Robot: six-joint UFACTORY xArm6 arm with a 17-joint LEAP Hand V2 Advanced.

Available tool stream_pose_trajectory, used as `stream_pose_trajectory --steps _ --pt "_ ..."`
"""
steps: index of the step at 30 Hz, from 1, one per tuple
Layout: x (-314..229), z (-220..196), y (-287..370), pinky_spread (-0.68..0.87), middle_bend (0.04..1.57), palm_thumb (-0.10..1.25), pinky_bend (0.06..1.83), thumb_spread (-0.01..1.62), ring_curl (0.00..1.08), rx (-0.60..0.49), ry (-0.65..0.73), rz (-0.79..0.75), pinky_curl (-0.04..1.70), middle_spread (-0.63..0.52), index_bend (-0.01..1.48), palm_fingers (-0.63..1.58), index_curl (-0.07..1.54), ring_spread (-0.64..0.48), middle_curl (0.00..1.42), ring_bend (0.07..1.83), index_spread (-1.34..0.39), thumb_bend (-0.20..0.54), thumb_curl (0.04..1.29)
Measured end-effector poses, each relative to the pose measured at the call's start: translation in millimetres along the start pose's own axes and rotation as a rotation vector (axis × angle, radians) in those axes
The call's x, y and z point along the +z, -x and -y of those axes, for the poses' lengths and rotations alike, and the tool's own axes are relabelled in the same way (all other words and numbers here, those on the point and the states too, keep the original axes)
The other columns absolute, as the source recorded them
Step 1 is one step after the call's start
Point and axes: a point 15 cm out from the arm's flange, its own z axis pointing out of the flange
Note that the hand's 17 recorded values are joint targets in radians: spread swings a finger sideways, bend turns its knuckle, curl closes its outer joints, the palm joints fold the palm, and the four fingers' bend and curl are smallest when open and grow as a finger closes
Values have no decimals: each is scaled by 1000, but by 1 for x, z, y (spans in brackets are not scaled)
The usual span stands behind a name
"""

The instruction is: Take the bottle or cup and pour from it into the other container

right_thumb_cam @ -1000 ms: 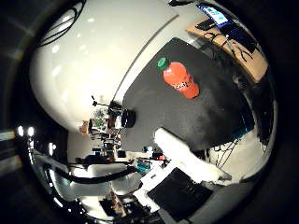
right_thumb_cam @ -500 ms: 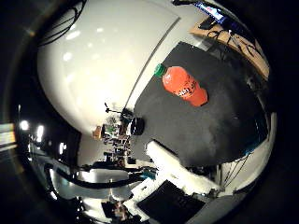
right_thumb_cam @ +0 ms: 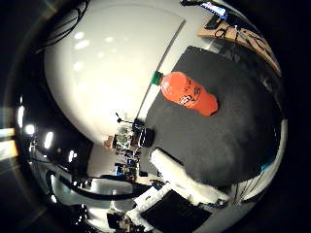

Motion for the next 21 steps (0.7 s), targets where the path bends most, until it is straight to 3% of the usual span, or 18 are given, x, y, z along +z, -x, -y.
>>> stream_pose_trajectory --steps 21 --pt "69 27 6 446 248 454 921 931 220 35 -67 184 -7 65 165 200 295 153 339 555 -199 -30 304"
